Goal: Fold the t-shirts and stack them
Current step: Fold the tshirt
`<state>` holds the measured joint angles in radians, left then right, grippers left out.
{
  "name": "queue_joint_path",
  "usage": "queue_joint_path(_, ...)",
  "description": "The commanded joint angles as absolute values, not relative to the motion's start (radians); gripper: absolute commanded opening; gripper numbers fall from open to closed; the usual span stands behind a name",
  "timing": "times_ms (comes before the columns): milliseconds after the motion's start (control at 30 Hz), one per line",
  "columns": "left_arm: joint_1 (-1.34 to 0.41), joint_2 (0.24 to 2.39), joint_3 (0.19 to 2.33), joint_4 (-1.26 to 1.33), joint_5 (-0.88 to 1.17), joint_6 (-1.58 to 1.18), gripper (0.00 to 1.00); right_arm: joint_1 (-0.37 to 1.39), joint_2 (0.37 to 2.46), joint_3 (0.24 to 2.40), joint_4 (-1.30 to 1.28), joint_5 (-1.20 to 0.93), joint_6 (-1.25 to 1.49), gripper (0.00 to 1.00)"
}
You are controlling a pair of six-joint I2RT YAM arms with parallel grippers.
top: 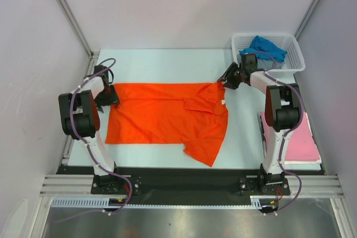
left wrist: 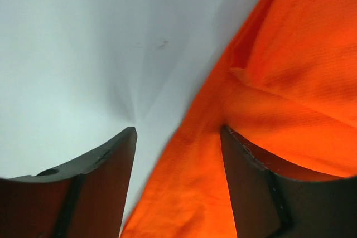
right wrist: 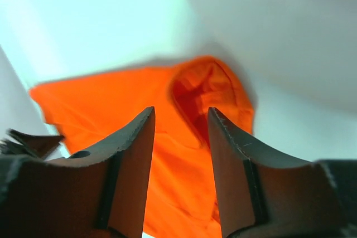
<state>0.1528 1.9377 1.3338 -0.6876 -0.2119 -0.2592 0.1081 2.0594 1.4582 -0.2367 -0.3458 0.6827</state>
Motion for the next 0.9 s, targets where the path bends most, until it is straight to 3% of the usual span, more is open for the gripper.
queue_joint_path(0, 0.163, 1.873, 1.365, -0.736, -0.230, -0.261, 0.69, 0.112, 2.080, 1.522, -0.169, -0.353, 0.776, 0.47)
queue_joint_path(100, 0.163, 1.818, 1.396, -0.744, -0.200, -0.278, 0.66, 0.114, 2.094, 1.528, -0.164, -0.328, 0.827, 0.50)
queue_joint_path(200, 0.163, 1.813, 1.448, -0.707, -0.095, -0.284, 0.55, 0.112, 2.118, 1.546, -0.184, -0.301, 0.851, 0.50)
queue_joint_path(233, 0.163, 1.830, 1.481, -0.689, -0.069, -0.297, 0.49, 0.112, 2.126, 1.558, -0.187, -0.295, 0.870, 0.50)
queue_joint_path(400, 0.163, 1.939, 1.574, -0.641, 0.125, -0.347, 0.40, 0.118, 2.158, 1.585, -0.189, -0.290, 0.943, 0.41)
queue_joint_path(600, 0.163, 2.083, 1.695, -0.629, 0.221, -0.405, 0.38, 0.126, 2.143, 1.568, -0.232, -0.249, 0.948, 0.41)
queue_joint_path(867, 0.161, 2.148, 1.695, -0.607, 0.259, -0.440, 0.38, 0.155, 2.160, 1.611, -0.304, -0.157, 0.885, 0.43)
